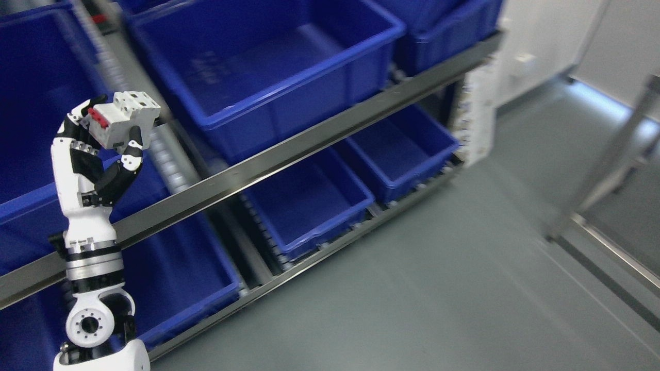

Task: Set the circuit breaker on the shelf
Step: 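Carry the breaker in the left hand over the upper blue bin on the shelf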

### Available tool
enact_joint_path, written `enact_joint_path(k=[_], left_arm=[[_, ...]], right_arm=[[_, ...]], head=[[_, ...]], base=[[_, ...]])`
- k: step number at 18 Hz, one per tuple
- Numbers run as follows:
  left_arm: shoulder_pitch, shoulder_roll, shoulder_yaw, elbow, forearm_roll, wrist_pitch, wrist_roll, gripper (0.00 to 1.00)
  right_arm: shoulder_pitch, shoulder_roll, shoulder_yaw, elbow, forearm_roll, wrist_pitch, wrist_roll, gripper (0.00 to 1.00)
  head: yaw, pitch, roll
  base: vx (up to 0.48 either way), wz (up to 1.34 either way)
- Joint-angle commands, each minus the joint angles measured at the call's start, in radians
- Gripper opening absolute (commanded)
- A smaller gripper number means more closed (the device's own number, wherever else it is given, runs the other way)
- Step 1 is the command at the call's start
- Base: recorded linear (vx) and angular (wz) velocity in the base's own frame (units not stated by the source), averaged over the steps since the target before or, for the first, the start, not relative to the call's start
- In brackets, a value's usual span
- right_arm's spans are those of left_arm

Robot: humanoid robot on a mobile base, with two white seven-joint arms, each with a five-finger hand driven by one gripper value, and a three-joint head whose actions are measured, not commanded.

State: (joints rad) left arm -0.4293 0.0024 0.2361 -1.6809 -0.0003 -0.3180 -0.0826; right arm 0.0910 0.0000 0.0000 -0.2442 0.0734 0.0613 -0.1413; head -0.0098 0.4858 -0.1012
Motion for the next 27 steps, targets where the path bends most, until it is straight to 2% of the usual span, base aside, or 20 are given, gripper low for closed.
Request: enact_joint_path(k=[1, 5, 7, 9, 14, 18, 23, 25, 27], left_arm=[[-0.124, 0.015, -0.014, -0.014, 0.017, 0.059, -0.066, 0.1], [-0.207, 0.015, -0.015, 0.078, -0.17, 0.18, -0.115, 0.1], [-0.285, 0.062, -0.029, 0.163, -0.24, 0.239, -0.173, 0.1], [-0.383, 0.115, -0.087, 0.298, -0.36, 0.275, -0.2, 0.1], [-0.639, 0.157, -0.19, 0.776, -0.498, 0.287, -0.201, 0.11], [-0.648, 0.185, -0.314, 0.96, -0.503, 0.281, -0.201, 0.11], [-0.658, 0.189, -0.328, 1.093, -0.533, 0.252, -0.195, 0.12], [-0.681, 0.182, -0.328, 1.138, -0.549, 0.25, -0.192, 0.15], [-0.686, 0.169, -0.33, 1.144, -0.549, 0.252, -0.192, 0.22]], right_arm=[[0.001, -0.017, 0.02, 0.0, 0.0, 0.018, 0.006, 1.0], [0.001, -0.017, 0.02, 0.0, 0.0, 0.018, 0.005, 1.0], [0.001, -0.017, 0.02, 0.0, 0.0, 0.018, 0.005, 1.0], [0.001, -0.017, 0.02, 0.0, 0.0, 0.017, 0.006, 1.0], [0.001, -0.017, 0.02, 0.0, 0.0, 0.018, 0.006, 1.0], [0.001, -0.017, 0.02, 0.0, 0.0, 0.018, 0.005, 1.0], [0.001, -0.017, 0.02, 0.0, 0.0, 0.018, 0.006, 1.0], [0.001, -0.017, 0.02, 0.0, 0.0, 0.018, 0.006, 1.0], [0.001, -0.017, 0.02, 0.0, 0.0, 0.018, 0.006, 1.0]], head=[[0.0, 0.0, 0.0], [0.0, 0.0, 0.0], [0.0, 0.0, 0.0], [0.0, 0.0, 0.0], [0.0, 0.0, 0.0], [0.0, 0.0, 0.0], [0.0, 0.0, 0.0], [0.0, 0.0, 0.0], [0.0, 0.0, 0.0]], base=[[0.055, 1.7], [0.121, 1.11], [0.187, 0.6], [0.175, 0.39], [0.226, 0.2], [0.159, 0.03], [0.09, 0.01], [0.015, 0.0], [0.0, 0.0]])
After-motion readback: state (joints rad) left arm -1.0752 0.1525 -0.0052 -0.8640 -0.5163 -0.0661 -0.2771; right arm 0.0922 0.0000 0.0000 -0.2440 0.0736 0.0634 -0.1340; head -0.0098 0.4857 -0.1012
